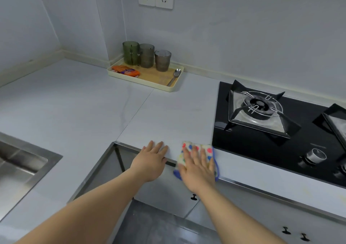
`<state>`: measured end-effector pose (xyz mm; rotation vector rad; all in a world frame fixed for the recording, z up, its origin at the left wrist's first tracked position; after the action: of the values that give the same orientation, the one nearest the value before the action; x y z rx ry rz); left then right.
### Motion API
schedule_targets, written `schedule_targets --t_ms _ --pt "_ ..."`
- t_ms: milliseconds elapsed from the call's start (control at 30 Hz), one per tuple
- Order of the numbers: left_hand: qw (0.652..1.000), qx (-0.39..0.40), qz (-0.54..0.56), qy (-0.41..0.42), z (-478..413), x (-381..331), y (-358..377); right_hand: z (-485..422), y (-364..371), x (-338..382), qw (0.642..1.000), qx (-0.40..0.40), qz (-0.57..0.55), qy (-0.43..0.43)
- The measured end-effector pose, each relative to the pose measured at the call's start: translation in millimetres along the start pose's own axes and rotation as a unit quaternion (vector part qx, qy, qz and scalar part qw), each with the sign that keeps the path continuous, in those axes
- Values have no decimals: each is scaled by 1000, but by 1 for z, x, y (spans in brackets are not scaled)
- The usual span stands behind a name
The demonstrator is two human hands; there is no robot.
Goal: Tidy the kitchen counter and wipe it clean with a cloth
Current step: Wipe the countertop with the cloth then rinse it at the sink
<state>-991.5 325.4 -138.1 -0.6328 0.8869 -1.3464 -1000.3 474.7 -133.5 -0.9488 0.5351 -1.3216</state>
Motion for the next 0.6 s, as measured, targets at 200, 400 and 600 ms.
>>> schedule_targets --t_ms 200,400,600 --pt "999 27 3 -18 -1 -9 -8 10 -4 -14 998 17 33 -48" --pt "999 41 -17 29 -2 -97 2 32 -7 -92 1000 4 -4 -3" --pt "998 47 -27 34 -7 -182 18 61 -4 -178 1000 -11 -13 17"
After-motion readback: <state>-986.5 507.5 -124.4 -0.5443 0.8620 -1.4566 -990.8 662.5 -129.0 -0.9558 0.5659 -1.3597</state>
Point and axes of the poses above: each hand's wrist, its own z-axis away from the middle knuckle, its own y-axis out of the palm, x = y × z, the point moved 4 cm from there along -z, towards the middle knuckle, and after that the axes turned 13 degrees about x, right-handed, at the moved point
